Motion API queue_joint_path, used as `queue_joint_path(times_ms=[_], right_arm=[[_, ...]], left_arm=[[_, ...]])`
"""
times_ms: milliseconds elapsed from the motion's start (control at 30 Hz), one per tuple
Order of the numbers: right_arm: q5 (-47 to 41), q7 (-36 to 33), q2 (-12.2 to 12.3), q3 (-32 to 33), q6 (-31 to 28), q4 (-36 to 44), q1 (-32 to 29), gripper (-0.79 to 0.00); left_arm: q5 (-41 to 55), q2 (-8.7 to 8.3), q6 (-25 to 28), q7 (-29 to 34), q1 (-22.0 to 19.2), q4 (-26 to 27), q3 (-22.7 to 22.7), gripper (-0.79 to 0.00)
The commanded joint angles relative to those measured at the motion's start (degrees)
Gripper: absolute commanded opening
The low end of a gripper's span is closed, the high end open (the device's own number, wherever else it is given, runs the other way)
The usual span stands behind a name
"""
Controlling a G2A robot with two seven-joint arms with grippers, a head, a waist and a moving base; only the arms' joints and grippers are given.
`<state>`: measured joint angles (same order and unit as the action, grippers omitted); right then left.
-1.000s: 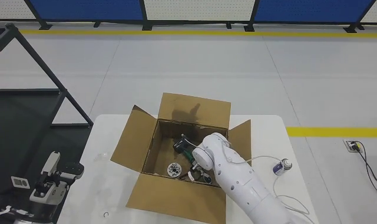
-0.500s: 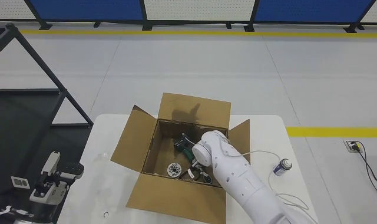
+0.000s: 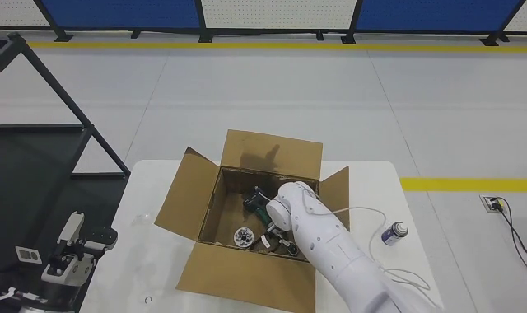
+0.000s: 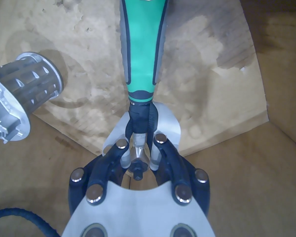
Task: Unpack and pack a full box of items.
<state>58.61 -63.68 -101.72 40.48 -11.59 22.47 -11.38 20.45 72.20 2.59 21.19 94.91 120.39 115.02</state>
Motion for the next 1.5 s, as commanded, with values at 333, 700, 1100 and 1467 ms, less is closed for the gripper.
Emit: queue_joint_path(times_ms=[333, 700, 1100, 1467], right_arm=[[-0.91, 4.16, 1.02, 2.08, -3.75, -0.94, 1.54, -0.785], [0.66, 7.28, 6.19, 7.12, -8.55, 10.68, -2.98, -0.785], [5.26, 0.78, 14.73, 21.59, -11.23, 49.10, -23.26, -0.785], [4.00, 1.27, 15.95, 25.69, -10.49, 57.19, -28.11, -0.785]], left_arm=[[0.00, 0.00, 0.00, 0.00, 0.00, 0.00, 0.00, 0.000], [0.00, 0.00, 0.00, 0.00, 0.00, 0.00, 0.00, 0.000], [0.00, 0.00, 0.00, 0.00, 0.00, 0.00, 0.00, 0.000], [0.00, 0.00, 0.00, 0.00, 0.00, 0.00, 0.00, 0.000]])
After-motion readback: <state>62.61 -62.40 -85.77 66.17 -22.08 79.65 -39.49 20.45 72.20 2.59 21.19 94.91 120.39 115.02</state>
